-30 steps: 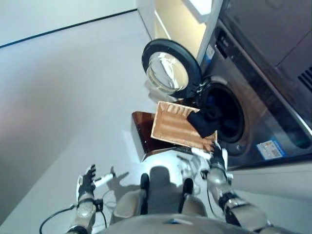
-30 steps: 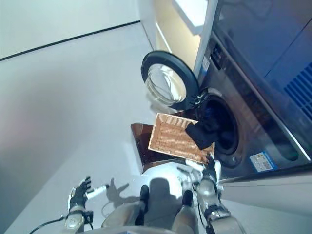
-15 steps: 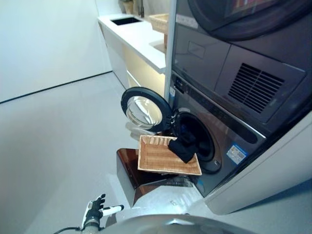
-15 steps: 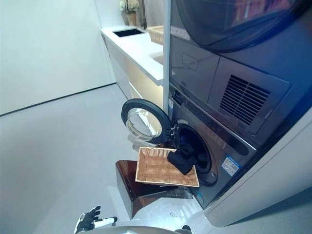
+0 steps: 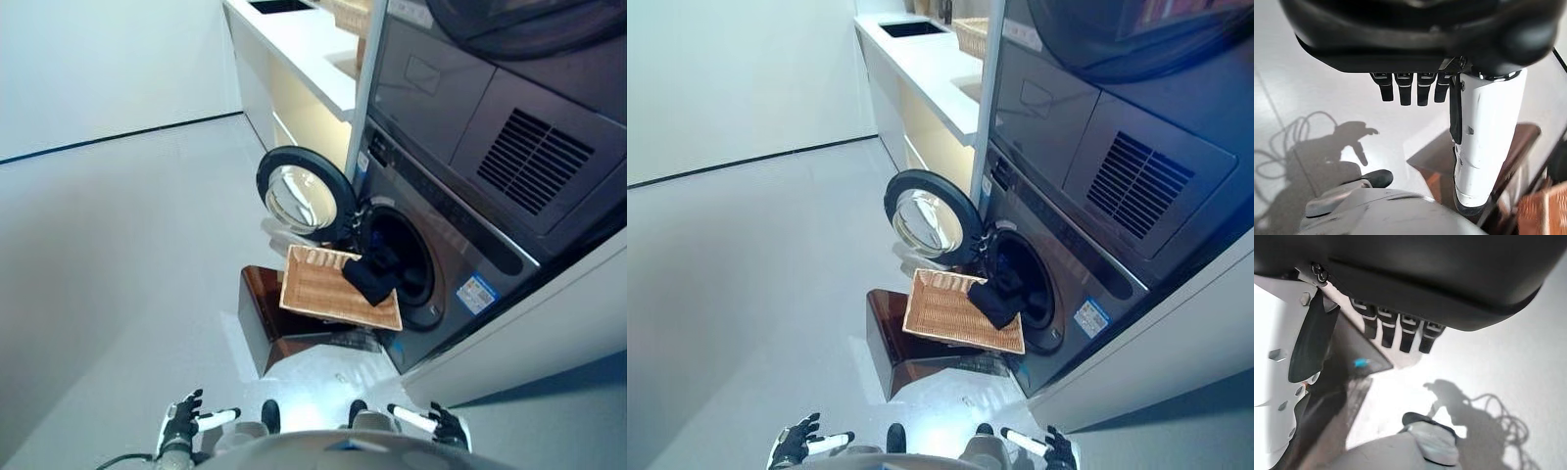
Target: Pick up the clothes and place them into the washing machine
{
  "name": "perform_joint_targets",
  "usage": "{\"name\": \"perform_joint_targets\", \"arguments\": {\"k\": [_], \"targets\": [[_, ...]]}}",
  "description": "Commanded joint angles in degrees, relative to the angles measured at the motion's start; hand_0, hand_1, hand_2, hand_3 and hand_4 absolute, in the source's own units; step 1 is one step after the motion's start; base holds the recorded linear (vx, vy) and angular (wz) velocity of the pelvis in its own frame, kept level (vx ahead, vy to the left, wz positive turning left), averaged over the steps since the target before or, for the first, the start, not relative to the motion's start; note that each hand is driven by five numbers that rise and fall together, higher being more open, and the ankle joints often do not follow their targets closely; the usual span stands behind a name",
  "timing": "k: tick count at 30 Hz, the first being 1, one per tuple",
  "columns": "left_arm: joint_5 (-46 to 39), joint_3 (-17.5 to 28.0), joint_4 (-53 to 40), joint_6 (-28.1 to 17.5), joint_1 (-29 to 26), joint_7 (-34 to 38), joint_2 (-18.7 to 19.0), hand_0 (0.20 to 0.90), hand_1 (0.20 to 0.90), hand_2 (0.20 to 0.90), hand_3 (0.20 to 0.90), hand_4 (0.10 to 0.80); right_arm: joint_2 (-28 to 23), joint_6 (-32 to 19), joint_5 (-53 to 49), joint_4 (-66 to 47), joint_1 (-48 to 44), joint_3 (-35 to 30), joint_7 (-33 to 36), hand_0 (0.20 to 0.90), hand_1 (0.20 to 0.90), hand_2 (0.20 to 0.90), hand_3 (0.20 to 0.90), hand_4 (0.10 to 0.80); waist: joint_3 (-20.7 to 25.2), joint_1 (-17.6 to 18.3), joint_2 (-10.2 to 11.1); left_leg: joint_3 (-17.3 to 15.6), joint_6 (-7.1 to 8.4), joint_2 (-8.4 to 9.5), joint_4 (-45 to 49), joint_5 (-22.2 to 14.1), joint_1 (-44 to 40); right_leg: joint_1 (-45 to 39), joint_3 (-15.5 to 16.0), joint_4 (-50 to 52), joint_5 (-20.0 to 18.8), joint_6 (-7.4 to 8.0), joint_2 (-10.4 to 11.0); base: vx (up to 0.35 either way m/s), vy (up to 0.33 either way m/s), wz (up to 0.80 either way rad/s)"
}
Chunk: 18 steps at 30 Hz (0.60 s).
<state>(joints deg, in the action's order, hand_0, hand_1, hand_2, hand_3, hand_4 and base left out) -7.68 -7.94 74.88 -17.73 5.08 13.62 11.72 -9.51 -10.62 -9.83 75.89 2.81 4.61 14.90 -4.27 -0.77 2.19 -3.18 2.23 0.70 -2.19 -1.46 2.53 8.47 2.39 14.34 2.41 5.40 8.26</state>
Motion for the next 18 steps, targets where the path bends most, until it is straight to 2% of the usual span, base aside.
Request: {"name": "perform_joint_targets", "arguments": {"k": [1, 2, 4, 6, 9, 10, 12, 14, 15, 16, 18], "targets": [[-5.8, 2.7, -1.7, -3.4, -4.4, 2.3, 0.2, 0.9, 0.9, 0.9, 0.9, 0.8, -2.1, -2.6, 1.2, -2.6, -1.7, 2.2, 2.0, 0.9, 0.9, 0.9, 0.9, 0.8, 1.3, 0.6, 1.4, 4.2, 1.26, -8.11, 15.4, -2.8, -4.3, -0.2, -1.3, -10.4, -8.9, 1.05, 0.8, 0.124, -0.416, 0.83], [-6.5, 2.3, -2.4, -3.8, -4.9, 2.2, -0.2, 0.9, 0.9, 0.9, 0.9, 0.8, -2.3, -2.8, 1.1, -2.8, -1.8, 2.6, 2.2, 0.9, 0.9, 0.9, 0.9, 0.8, 0.7, 0.3, 1.6, 5.2, 0.78, -8.08, 22.3, -0.5, -0.3, -1.6, -0.5, -10.7, -8.2, -0.4, 0.2, 0.039, -0.358, 0.57], [-8.1, 2.1, -3.8, -4.0, -5.3, 2.0, -0.9, 0.9, 0.9, 0.9, 0.9, 0.8, -2.5, -3.0, 0.9, -2.9, -2.4, 3.7, 2.6, 0.9, 0.9, 0.9, 0.9, 0.8, -0.8, -0.1, 1.8, 6.0, -0.35, -6.69, 31.9, 1.3, 5.3, -4.1, 1.5, -11.8, -7.2, -2.53, -0.7, 0.001, -0.288, 0.48], [-8.3, 2.1, -4.2, -4.2, -5.0, 2.0, -1.3, 0.9, 0.9, 0.9, 0.9, 0.8, -2.5, -2.7, 2.2, -3.3, -3.6, 5.4, 3.0, 0.9, 0.9, 0.9, 0.9, 0.8, -1.2, -0.6, 1.9, 4.2, -0.55, -6.63, 33.0, 2.6, 7.7, -5.6, 2.2, -12.9, -6.4, -3.39, -1.5, 0.052, -0.166, 0.65], [-6.7, 2.1, -2.3, -3.3, -4.5, 2.7, -1.6, 0.9, 0.9, 0.9, 0.9, 0.8, -2.7, -2.3, 5.7, -4.2, -5.9, 8.2, 4.4, 0.9, 0.9, 0.9, 0.9, 0.8, -0.3, -1.8, 1.9, 2.3, -0.2, -4.81, 22.3, 1.8, 9.5, -7.2, 2.3, -14.7, -5.7, -2.68, -2.2, 0.181, -0.034, 0.23], [-6.1, 1.9, -1.4, -2.9, -4.3, 3.0, -1.4, 0.9, 0.9, 0.9, 0.9, 0.8, -2.9, -2.2, 7.2, -4.6, -6.6, 9.1, 5.1, 0.9, 0.9, 0.9, 0.9, 0.8, 0.0, -2.3, 1.1, 1.8, 0.3, -4.54, 14.3, 3.7, 9.7, -7.5, 2.2, -15.3, -5.5, -2.16, -3.3, 0.233, 0.021, -0.31], [-4.9, 1.2, -0.2, -2.3, -4.2, 3.7, -1.5, 0.9, 0.9, 0.9, 0.9, 0.8, -3.2, -2.0, 9.3, -5.5, -8.1, 10.4, 6.8, 0.9, 0.9, 0.9, 0.9, 0.8, 0.2, -3.1, 0.1, 1.5, 0.74, -3.86, 5.3, 7.7, 9.3, -8.8, 2.2, -16.1, -5.0, -1.76, -4.6, 0.224, 0.038, 0.0], [-4.5, 1.0, 0.4, -1.8, -4.1, 4.0, -1.5, 0.9, 0.9, 0.9, 0.9, 0.8, -3.4, -1.9, 10.4, -6.2, -8.9, 11.3, 6.9, 0.9, 0.9, 0.9, 0.9, 0.8, 0.2, -3.7, -0.2, 1.9, 0.88, -3.05, 2.6, 8.9, 9.1, -9.7, 2.0, -16.4, -4.6, -1.64, -4.9, 0.168, 0.04, 0.13], [-3.7, 0.9, 1.4, -1.5, -4.0, 4.5, -1.5, 0.9, 0.9, 0.9, 0.9, 0.8, -4.0, -1.0, 14.8, -7.2, -11.1, 13.8, 7.9, 0.9, 0.9, 0.9, 0.9, 0.8, 0.7, -4.2, -0.8, 4.9, 0.6, -1.74, 0.6, 9.3, 7.5, -9.8, 1.5, -16.0, -3.7, -1.64, -5.6, 0.19, 0.085, -0.3], [-3.4, 0.7, 1.8, -1.4, -4.1, 4.5, -1.3, 0.9, 0.9, 0.9, 0.9, 0.8, -4.2, -0.5, 16.4, -7.8, -12.1, 14.6, 7.8, 0.9, 0.9, 0.9, 0.9, 0.8, 1.1, -3.8, -0.8, 3.8, 0.75, -1.73, 0.0, 9.4, 7.1, -10.2, 1.9, -15.7, -3.0, -1.42, -5.2, 0.239, 0.108, -0.58], [-3.3, 0.5, 1.7, -1.3, -4.1, 4.5, -0.9, 0.9, 0.9, 0.9, 0.9, 0.8, -4.4, 0.3, 18.0, -8.7, -12.9, 15.7, 8.1, 0.9, 0.9, 0.9, 0.9, 0.8, 1.4, -3.9, -0.6, 3.7, 0.7, -1.71, -0.4, 9.4, 6.3, -10.3, 2.1, -15.5, -2.7, -1.38, -4.9, 0.144, 0.077, -0.29]]}}
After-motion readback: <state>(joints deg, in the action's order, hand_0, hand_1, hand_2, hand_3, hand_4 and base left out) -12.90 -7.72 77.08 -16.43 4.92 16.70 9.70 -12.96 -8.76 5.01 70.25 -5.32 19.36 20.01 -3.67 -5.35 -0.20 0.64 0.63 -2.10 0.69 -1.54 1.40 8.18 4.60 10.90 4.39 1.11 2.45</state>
